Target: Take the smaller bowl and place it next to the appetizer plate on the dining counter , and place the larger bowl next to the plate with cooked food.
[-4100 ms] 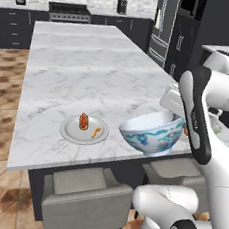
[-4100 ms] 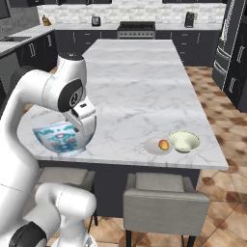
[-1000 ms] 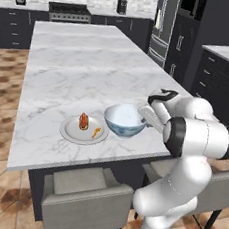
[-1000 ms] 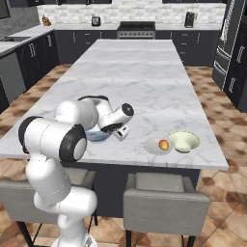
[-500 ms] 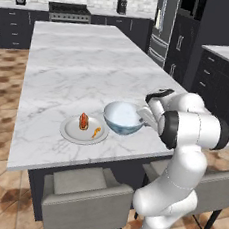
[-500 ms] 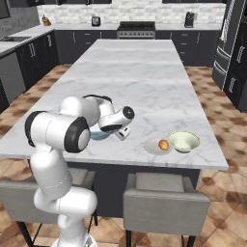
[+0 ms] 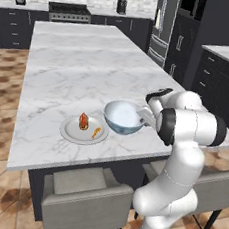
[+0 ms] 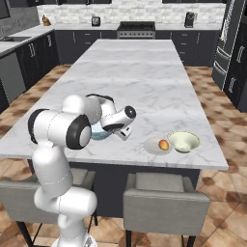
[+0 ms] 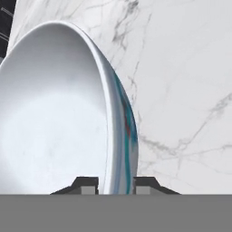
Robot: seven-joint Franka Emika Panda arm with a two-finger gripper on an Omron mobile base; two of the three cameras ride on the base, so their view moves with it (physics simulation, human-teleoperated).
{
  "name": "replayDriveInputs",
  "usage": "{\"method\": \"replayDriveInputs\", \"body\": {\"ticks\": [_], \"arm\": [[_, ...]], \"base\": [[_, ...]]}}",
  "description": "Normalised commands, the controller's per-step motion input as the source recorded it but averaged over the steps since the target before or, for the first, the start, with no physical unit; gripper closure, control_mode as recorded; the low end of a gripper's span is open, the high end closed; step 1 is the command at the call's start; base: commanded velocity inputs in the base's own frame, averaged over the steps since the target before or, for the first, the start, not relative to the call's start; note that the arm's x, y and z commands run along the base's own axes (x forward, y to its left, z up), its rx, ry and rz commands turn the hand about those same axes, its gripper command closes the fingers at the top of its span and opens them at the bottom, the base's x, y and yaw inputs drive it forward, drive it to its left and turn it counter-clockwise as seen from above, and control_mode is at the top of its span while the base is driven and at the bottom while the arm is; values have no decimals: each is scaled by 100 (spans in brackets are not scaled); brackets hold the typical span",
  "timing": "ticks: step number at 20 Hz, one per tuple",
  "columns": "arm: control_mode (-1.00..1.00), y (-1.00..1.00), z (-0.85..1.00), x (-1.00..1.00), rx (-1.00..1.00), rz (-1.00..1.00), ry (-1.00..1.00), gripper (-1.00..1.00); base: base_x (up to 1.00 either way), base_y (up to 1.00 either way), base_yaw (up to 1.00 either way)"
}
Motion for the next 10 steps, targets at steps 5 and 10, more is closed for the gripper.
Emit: {"method": "replayDriveInputs", "body": {"ticks": [5, 10], "arm": [[-100, 0, 0, 0, 0, 0, -1, -100], [-100, -6, 56, -34, 0, -1, -5, -100]], "base": [[0, 0, 0], [0, 0, 0]]}}
